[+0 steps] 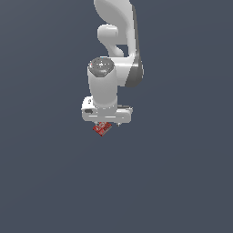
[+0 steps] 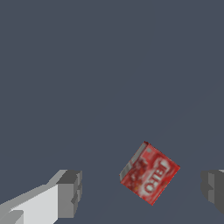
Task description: Pick up the object and move it to a goal position.
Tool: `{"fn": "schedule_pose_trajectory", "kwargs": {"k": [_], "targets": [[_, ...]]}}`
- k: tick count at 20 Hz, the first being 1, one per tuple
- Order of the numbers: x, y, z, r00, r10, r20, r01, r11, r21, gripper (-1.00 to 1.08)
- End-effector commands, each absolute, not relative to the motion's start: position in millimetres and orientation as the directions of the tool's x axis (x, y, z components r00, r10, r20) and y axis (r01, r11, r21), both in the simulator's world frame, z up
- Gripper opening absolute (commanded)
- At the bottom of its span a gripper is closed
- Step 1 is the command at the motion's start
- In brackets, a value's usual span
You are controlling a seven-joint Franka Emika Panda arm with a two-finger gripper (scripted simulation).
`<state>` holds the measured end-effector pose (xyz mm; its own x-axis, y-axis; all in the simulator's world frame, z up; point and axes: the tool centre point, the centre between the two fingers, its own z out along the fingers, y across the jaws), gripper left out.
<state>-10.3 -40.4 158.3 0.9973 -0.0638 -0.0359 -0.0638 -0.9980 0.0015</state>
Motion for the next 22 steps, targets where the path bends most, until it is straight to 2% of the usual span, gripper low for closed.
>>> {"fn": "schedule_pose_trajectory", "kwargs": {"k": [1,9,22], "targets": [[-10,-40,158,0.997,-0.064,-0.036,-0.064,-0.998,0.001,1.00],[-10,-70,171,0.997,-0.075,-0.023,-0.075,-0.997,0.013,1.00],[-18,-70,154,0.987,-0.161,-0.020,-0.161,-0.987,0.008,1.00]]}}
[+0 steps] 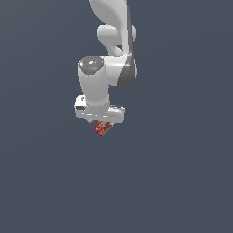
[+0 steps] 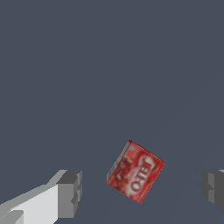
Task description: Pick up the object and move it to a goal position.
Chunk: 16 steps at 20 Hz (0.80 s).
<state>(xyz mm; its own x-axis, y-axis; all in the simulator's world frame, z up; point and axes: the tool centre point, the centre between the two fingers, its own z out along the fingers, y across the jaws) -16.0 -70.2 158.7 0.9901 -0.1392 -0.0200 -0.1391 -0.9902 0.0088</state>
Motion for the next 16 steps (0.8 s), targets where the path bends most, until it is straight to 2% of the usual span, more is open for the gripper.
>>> {"fn": "schedule_pose_trajectory", "kwargs": {"k": [1,16], "targets": [[-20,-71,151,0.984,-0.178,-0.019,-0.178,-0.984,0.007,1.00],[-67,-80,83,0.841,-0.540,-0.006,-0.540,-0.841,-0.002,1.00]]}}
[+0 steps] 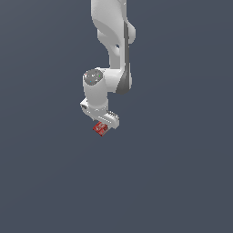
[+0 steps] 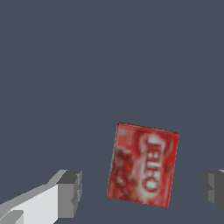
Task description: Pick up the object and move it to a goal position.
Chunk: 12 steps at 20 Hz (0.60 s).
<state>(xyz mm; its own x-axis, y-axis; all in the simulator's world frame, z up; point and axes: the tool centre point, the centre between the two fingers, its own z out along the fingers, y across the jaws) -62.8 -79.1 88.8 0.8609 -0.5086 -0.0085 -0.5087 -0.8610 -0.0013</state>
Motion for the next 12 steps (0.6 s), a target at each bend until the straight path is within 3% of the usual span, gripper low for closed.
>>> {"fn": "schedule_pose_trajectory", "kwargs": {"k": [1,12], "targets": [[-70,-81,80,0.831,-0.557,-0.005,-0.557,-0.831,-0.001,1.00],[-85,-85,65,0.768,-0.640,0.000,-0.640,-0.768,0.000,1.00]]}}
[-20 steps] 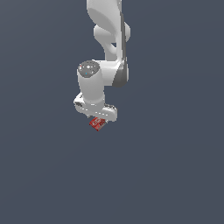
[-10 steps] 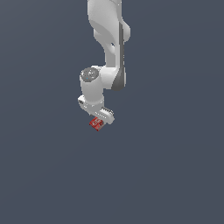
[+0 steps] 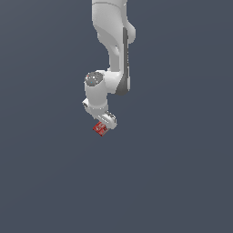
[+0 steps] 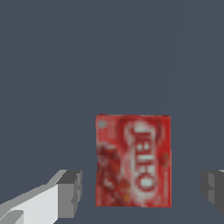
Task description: Pick up the object and move it to a goal position.
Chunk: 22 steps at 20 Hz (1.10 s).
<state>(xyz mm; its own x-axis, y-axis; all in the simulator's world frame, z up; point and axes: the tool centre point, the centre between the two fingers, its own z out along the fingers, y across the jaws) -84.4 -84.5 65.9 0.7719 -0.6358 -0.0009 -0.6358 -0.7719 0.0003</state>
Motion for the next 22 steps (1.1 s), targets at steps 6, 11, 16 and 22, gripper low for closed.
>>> {"fn": "schedule_pose_trajectory", "kwargs": {"k": [6,11,16,22], "targets": [[-85,-84,59,0.771,-0.636,-0.001,-0.636,-0.771,0.000,1.00],[-86,-85,37,0.769,-0.639,0.000,-0.639,-0.769,0.000,1.00],[-86,-85,19,0.768,-0.640,0.000,-0.640,-0.768,0.000,1.00],[-86,-85,15,0.768,-0.640,0.000,-0.640,-0.768,0.000,-1.00]]}}
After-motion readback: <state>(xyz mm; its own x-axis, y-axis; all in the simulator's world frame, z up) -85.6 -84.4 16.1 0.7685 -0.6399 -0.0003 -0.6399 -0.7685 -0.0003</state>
